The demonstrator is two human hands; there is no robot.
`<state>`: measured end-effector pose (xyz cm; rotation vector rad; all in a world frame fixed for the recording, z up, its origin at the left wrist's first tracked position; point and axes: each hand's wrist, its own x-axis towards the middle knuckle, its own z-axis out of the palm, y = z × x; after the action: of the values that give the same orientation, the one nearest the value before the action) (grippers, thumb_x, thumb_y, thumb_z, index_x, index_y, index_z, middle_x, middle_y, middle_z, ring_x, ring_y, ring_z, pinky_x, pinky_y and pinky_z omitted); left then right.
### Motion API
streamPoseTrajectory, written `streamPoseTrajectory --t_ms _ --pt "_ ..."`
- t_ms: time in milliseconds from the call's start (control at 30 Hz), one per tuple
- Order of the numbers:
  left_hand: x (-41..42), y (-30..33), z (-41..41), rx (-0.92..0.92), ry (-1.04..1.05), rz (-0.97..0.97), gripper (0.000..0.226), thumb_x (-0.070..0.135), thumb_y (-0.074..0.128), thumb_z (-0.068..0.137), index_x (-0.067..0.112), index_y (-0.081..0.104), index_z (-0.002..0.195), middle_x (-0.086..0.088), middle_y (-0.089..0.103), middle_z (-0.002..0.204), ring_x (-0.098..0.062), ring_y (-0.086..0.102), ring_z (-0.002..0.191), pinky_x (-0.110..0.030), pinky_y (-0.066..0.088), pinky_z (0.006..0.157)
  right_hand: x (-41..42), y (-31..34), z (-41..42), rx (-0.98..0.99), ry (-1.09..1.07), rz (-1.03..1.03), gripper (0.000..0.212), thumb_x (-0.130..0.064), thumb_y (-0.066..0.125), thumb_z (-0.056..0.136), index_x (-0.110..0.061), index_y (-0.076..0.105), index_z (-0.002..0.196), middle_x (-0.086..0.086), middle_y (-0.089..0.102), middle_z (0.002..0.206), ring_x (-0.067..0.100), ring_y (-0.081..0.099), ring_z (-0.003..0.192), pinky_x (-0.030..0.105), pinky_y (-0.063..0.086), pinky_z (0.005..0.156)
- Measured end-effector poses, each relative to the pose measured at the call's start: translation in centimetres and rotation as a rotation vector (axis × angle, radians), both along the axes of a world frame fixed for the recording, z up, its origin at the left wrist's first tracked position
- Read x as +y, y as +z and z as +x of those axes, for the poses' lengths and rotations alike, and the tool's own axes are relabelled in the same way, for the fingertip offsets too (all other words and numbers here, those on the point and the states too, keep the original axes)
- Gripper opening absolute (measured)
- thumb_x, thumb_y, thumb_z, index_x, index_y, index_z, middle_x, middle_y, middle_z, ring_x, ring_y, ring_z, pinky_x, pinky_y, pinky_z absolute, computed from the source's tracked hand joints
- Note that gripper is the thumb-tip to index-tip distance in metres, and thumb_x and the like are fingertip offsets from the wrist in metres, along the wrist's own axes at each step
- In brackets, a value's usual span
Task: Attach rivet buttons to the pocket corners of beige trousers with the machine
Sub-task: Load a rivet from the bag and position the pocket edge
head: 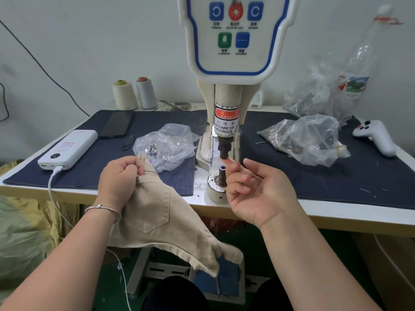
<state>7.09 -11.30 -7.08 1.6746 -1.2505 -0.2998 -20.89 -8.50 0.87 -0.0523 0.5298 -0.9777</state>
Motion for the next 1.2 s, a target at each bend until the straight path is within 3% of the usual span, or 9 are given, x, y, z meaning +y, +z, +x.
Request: streamPoseTrajectory --t_ms 233,400,533,633,733,833,933,1033,1200 --pt "0.0 0.0 -0.1 0.012 0.000 0.007 0.023 0.019 0.039 0.060 0.022 0.061 0.057 0.009 0.038 0.040 -0.017 0.031 0.048 -0.030 0.028 0.054 0.9 -0.4 0.2 0.127 -0.045 -0.032 0.031 -0.015 0.047 0.093 0.006 0.065 0.107 0.009 0.062 0.066 0.008 0.043 0.037 0.016 0.031 0.032" --pt "0.1 0.3 -0.2 0.038 -0.014 0.007 0.022 0.019 0.038 0.061 0.022 0.059 0.054 0.008 0.039 0.041 -0.021 0.033 0.050 -0.031 0.029 0.056 4.3 -1.5 1.8 0.492 -0.145 -0.129 0.017 -0.009 0.057 0.088 0.000 0.071 0.094 0.004 0.058 0.058 0.009 0.042 0.039 0.017 0.028 0.036" --pt "0.2 0.6 -0.3 0.084 -0.032 -0.001 0.023 0.018 0.039 0.060 0.023 0.059 0.051 0.009 0.041 0.041 -0.019 0.034 0.050 -0.031 0.028 0.056 7.1 -2.1 6.1 0.940 -0.099 -0.623 0.011 -0.012 0.070 0.084 -0.013 0.071 0.074 0.000 0.060 0.056 0.009 0.047 0.040 0.020 0.039 0.040" --pt "0.5 1.0 -0.1 0.112 -0.047 -0.020 0.023 0.017 0.038 0.060 0.023 0.058 0.049 0.009 0.041 0.041 -0.010 0.033 0.046 -0.029 0.026 0.053 4.8 -1.5 9.6 1.203 -0.179 -0.946 0.009 -0.016 0.071 0.084 -0.016 0.069 0.076 -0.003 0.066 0.064 0.011 0.057 0.055 0.030 0.052 0.058" --pt "0.9 1.3 0.0 0.160 -0.065 -0.039 0.021 0.015 0.038 0.059 0.019 0.055 0.046 0.007 0.039 0.042 -0.008 0.031 0.044 -0.027 0.027 0.050 -0.2 -0.5 12.3 1.563 -0.283 -1.182 0.008 -0.010 0.060 0.090 -0.011 0.068 0.089 0.002 0.068 0.086 0.021 0.060 0.081 0.037 0.047 0.074" --pt "1.0 1.6 0.1 0.238 -0.091 -0.068 0.019 0.013 0.038 0.058 0.017 0.052 0.046 -0.006 0.041 0.049 -0.011 0.031 0.047 -0.026 0.027 0.050 -5.3 -0.3 14.1 1.871 -0.133 -1.305 0.030 0.001 0.049 0.088 -0.013 0.065 0.109 0.004 0.062 0.110 0.025 0.055 0.103 0.035 0.047 0.077" --pt "0.8 1.7 0.5 0.279 -0.101 -0.100 0.021 0.012 0.039 0.058 0.019 0.051 0.043 -0.005 0.041 0.050 -0.007 0.033 0.047 -0.021 0.028 0.047 -8.2 -1.1 15.6 2.157 0.100 -1.469 0.035 -0.002 0.050 0.088 -0.021 0.067 0.112 0.005 0.054 0.119 0.025 0.045 0.118 0.033 0.046 0.074" --pt "0.5 1.5 0.8 0.290 -0.099 -0.115 0.023 0.011 0.039 0.060 0.020 0.051 0.042 0.007 0.043 0.045 -0.003 0.036 0.046 -0.016 0.030 0.047 -9.6 -2.0 16.8 2.330 0.259 -1.544 0.032 -0.014 0.051 0.092 -0.029 0.069 0.113 0.008 0.049 0.124 0.027 0.039 0.121 0.033 0.033 0.075" --pt "0.3 1.2 1.0 0.304 -0.106 -0.120 0.029 0.010 0.039 0.061 0.023 0.053 0.040 0.012 0.042 0.042 -0.002 0.038 0.046 -0.013 0.030 0.047 -11.1 -2.5 18.3 2.504 0.357 -1.469 0.032 -0.022 0.053 0.091 -0.031 0.066 0.119 0.008 0.048 0.126 0.027 0.039 0.119 0.034 0.030 0.073"
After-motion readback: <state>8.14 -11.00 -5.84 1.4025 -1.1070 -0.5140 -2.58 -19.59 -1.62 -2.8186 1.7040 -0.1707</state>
